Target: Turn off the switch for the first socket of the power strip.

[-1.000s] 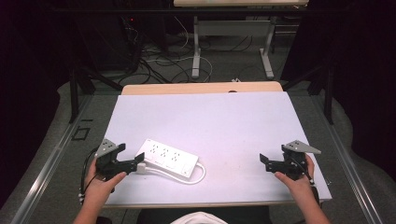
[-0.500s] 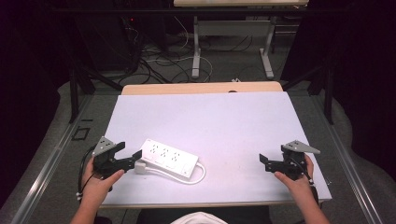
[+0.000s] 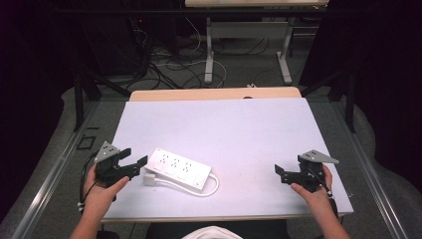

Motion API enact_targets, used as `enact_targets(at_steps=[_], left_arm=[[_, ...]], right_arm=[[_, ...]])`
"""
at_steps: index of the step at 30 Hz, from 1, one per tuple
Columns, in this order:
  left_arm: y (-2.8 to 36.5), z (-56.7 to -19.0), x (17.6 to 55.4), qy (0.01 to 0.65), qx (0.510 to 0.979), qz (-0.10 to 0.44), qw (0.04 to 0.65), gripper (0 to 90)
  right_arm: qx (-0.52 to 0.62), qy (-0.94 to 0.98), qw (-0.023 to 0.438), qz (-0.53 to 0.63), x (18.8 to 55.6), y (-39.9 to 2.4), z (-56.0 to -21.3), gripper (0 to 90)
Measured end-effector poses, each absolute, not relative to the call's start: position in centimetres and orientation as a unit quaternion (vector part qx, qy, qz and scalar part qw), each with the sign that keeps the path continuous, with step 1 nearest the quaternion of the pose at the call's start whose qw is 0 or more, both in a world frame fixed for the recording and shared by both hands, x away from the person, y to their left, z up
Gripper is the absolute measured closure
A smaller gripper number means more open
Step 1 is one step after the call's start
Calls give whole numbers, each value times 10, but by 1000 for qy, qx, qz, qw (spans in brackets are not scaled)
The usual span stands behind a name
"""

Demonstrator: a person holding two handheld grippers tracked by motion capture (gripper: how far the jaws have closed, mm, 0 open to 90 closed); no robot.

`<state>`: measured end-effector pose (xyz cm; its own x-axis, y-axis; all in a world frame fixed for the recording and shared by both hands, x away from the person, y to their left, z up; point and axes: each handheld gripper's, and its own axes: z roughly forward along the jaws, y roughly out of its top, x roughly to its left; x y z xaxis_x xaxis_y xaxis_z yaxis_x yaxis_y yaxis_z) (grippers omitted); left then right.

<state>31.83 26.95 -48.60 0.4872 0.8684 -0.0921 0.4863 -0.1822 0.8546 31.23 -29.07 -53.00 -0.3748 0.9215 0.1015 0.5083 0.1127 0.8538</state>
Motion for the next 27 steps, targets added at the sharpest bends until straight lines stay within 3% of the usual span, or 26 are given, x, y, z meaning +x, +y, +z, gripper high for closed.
enact_targets(at_steps=[27], left_arm=[[259,-463,323,434,767,205,425,312]], right_arm=[[504,709,235,433,313,-289,-532,36]])
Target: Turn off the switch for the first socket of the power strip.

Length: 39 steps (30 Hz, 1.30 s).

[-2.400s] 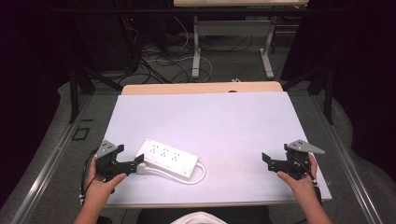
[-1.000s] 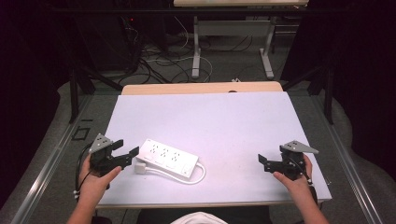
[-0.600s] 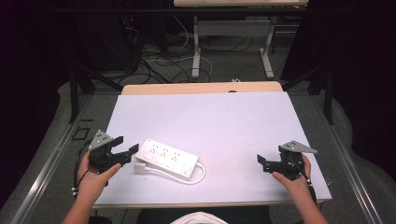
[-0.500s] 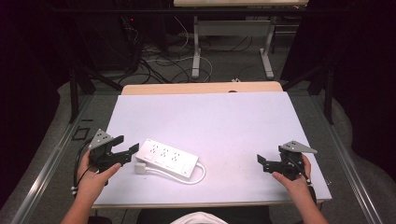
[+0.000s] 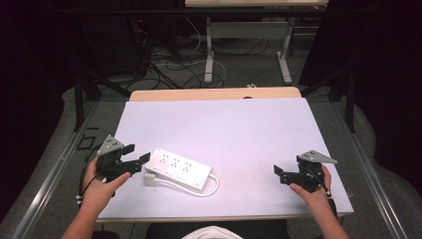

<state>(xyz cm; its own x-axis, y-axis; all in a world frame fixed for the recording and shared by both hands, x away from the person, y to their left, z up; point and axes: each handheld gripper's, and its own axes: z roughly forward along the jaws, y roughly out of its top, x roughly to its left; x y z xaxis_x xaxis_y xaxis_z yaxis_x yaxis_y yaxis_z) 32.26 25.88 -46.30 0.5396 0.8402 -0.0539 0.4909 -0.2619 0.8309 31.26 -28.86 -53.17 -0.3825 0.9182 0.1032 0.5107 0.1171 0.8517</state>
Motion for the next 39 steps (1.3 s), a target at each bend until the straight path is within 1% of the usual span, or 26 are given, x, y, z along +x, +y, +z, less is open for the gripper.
enact_targets(at_steps=[16,23,32,39], left_arm=[[253,-452,321,441,779,201,398,356],[249,-449,321,441,783,193,394,372],[240,-445,322,435,789,189,390,413],[235,-442,323,436,792,171,392,444]], right_arm=[[503,711,233,432,312,-288,-532,37],[503,711,232,433,312,-287,-532,37],[500,712,237,432,313,-287,-533,37],[497,715,236,431,313,-287,-533,37]])
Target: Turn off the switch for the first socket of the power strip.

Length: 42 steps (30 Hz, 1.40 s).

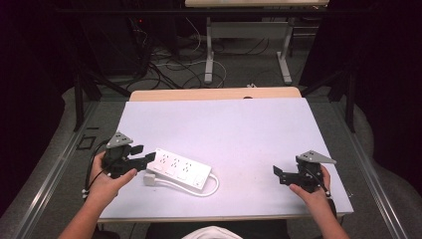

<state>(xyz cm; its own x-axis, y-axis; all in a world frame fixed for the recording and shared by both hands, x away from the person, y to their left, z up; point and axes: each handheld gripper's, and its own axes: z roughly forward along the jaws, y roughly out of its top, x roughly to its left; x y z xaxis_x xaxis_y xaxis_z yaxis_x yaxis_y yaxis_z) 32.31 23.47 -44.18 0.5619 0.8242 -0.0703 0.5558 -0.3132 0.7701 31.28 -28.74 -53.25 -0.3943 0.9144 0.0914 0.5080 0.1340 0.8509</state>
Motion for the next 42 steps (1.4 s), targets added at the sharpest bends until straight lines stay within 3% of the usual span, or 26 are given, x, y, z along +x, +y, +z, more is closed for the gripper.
enact_targets(at_steps=[42], left_arm=[[186,-448,325,420,827,105,360,698]], right_arm=[[497,717,232,430,313,-286,-534,38]])
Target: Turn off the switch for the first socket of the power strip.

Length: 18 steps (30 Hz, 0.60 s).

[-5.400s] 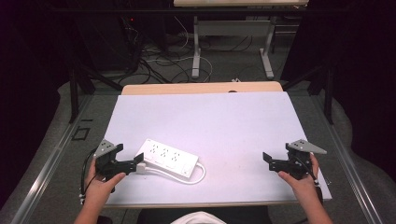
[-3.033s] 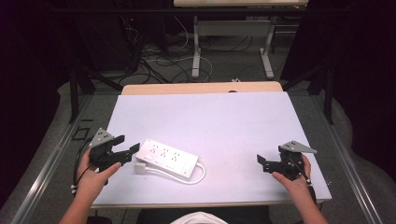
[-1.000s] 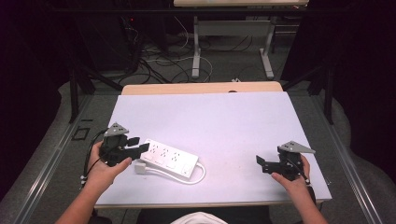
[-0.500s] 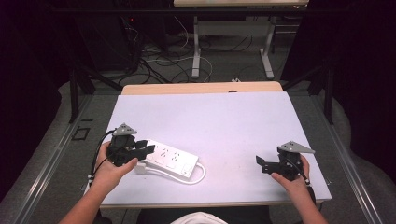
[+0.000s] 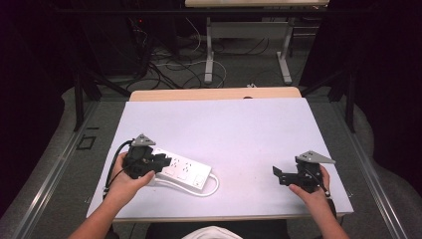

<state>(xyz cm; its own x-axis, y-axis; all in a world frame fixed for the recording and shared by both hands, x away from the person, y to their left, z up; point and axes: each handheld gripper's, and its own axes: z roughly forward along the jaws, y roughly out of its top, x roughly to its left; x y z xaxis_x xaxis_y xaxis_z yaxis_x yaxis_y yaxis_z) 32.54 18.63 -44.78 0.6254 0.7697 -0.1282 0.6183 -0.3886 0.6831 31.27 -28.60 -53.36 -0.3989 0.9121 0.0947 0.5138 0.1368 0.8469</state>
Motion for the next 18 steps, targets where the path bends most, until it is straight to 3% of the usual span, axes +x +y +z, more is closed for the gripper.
enact_targets(at_steps=[18], left_arm=[[159,-461,326,393,854,87,330,821]], right_arm=[[497,719,230,429,313,-286,-534,43]])
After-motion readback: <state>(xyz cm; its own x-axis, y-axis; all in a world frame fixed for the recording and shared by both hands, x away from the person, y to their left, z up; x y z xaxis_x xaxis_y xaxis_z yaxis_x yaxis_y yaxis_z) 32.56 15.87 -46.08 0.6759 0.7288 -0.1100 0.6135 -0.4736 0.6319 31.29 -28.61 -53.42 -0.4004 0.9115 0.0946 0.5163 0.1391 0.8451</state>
